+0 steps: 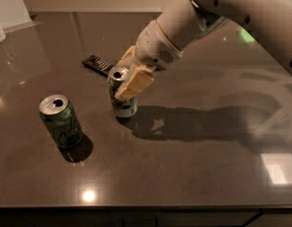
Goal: Move 7up can near green can
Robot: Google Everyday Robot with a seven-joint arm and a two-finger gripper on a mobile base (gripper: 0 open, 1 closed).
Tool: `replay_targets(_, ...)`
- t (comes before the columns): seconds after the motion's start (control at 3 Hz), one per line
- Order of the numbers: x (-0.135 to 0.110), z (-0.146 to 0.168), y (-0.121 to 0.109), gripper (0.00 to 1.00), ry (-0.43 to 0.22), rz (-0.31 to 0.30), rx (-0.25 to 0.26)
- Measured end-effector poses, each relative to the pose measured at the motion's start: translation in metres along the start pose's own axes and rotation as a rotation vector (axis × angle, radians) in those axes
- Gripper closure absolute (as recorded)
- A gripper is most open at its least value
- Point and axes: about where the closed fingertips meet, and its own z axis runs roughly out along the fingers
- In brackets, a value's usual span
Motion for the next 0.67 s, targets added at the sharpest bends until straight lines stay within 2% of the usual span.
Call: replay_targets(0.67, -0.027, 0.020, 0.013, 1.00, -0.003, -0.046, -0.063)
